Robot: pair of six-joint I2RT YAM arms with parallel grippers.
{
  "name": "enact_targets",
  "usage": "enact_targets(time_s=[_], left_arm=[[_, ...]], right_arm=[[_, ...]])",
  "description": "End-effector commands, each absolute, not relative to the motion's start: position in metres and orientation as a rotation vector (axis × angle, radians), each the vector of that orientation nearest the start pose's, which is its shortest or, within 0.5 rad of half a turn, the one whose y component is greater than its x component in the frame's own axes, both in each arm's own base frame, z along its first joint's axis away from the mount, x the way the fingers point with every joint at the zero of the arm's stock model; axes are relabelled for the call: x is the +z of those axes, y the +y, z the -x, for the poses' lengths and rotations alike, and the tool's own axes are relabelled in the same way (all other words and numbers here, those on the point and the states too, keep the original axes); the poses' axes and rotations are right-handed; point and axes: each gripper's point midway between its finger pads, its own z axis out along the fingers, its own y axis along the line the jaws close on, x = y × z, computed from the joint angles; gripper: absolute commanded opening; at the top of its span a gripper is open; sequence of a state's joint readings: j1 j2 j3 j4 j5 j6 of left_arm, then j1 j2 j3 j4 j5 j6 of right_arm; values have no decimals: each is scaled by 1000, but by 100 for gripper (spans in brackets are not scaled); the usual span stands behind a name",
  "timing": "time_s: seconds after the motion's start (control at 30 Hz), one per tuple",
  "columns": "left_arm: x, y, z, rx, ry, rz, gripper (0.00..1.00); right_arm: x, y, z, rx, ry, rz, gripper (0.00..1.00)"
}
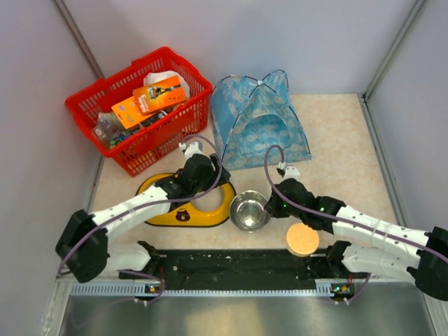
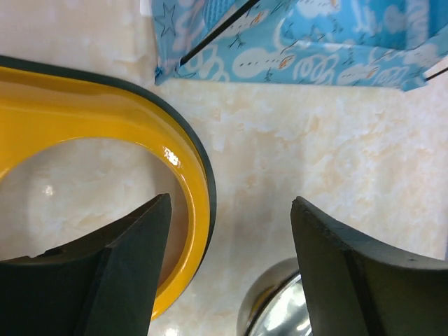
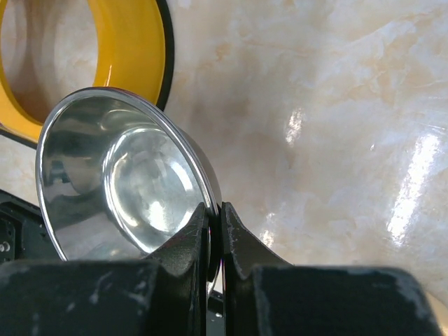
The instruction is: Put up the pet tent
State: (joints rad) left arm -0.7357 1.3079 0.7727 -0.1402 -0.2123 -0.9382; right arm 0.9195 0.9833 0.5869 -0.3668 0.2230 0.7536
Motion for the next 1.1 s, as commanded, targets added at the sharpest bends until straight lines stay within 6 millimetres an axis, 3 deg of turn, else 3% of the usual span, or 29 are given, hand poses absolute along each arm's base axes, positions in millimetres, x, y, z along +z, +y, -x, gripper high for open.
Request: enact_targets(time_s=[0.0, 0.13, 0.3, 0.6, 1.07], left_arm=[[172, -227, -280, -641, 2146, 310, 74], [185, -236, -256, -765, 2152, 137, 73], [191, -244, -229, -878, 2185, 13, 61], [182, -243, -207, -934, 2286, 38, 40], [151, -236, -194, -861, 2400, 11, 43]], right_arm=[[117, 236, -181, 715, 2344, 59, 0], [128, 252, -178, 839, 2328, 40, 0], [141, 268, -178, 951, 2307, 10, 0], [138, 278, -182, 975, 2315, 4, 0], [124, 287, -186, 968, 2346, 2, 0]])
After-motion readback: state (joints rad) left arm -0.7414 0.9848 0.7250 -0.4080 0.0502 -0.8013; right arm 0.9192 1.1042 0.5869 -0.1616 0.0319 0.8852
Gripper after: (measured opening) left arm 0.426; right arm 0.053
